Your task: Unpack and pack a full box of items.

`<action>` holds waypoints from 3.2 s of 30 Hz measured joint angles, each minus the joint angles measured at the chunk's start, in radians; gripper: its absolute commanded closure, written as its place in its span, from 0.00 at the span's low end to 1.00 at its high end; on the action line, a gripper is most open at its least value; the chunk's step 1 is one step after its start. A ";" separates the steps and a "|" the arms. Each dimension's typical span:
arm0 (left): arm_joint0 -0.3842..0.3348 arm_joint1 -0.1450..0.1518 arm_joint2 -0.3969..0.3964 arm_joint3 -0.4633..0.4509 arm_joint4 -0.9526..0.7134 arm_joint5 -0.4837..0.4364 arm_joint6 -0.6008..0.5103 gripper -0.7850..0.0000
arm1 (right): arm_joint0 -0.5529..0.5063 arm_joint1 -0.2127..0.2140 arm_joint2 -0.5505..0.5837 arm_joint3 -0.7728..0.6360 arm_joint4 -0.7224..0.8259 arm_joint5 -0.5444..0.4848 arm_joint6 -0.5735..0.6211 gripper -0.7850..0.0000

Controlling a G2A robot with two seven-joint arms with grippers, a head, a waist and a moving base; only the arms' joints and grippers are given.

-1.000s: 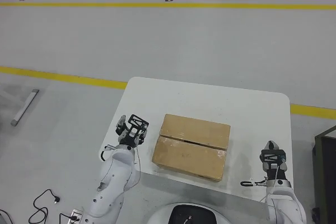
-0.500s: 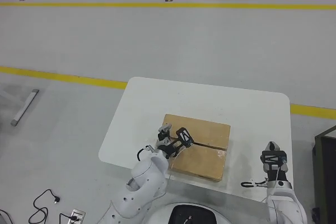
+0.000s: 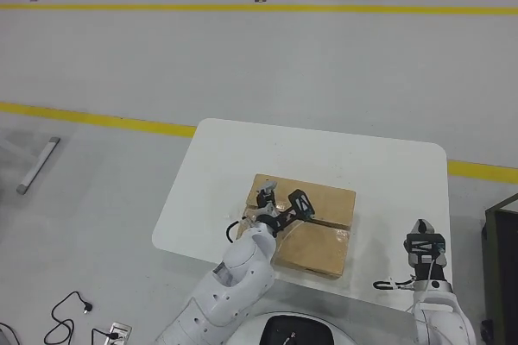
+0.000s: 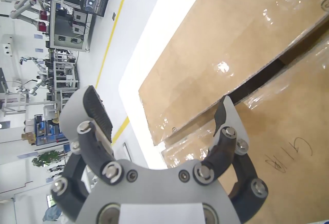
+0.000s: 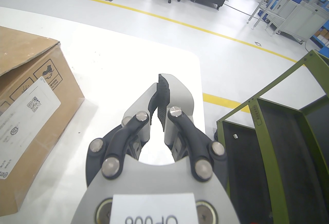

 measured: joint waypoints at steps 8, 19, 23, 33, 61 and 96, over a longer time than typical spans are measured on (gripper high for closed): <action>-0.035 -0.014 0.003 0.004 0.021 0.047 0.025 0.00 | 0.004 0.000 0.007 -0.005 0.001 -0.004 0.003 1.00; -0.139 -0.044 0.019 0.062 0.009 0.079 0.081 0.00 | 0.019 0.000 -0.004 -0.006 -0.017 -0.030 0.006 1.00; -0.206 -0.062 0.040 0.131 0.017 0.111 0.109 0.00 | 0.020 -0.001 -0.008 -0.011 -0.020 -0.032 0.011 1.00; -0.401 -0.133 0.099 0.393 -0.063 0.209 0.207 0.00 | 0.026 0.000 0.008 -0.015 -0.022 -0.032 0.024 1.00; -0.709 -0.352 0.206 1.067 -0.279 0.256 0.264 0.00 | 0.050 -0.003 0.009 -0.008 -0.025 -0.015 0.045 1.00; -0.575 -0.297 0.072 0.885 -0.301 0.314 0.349 0.00 | 0.015 -0.009 -0.002 -0.061 -0.012 -0.034 0.018 1.00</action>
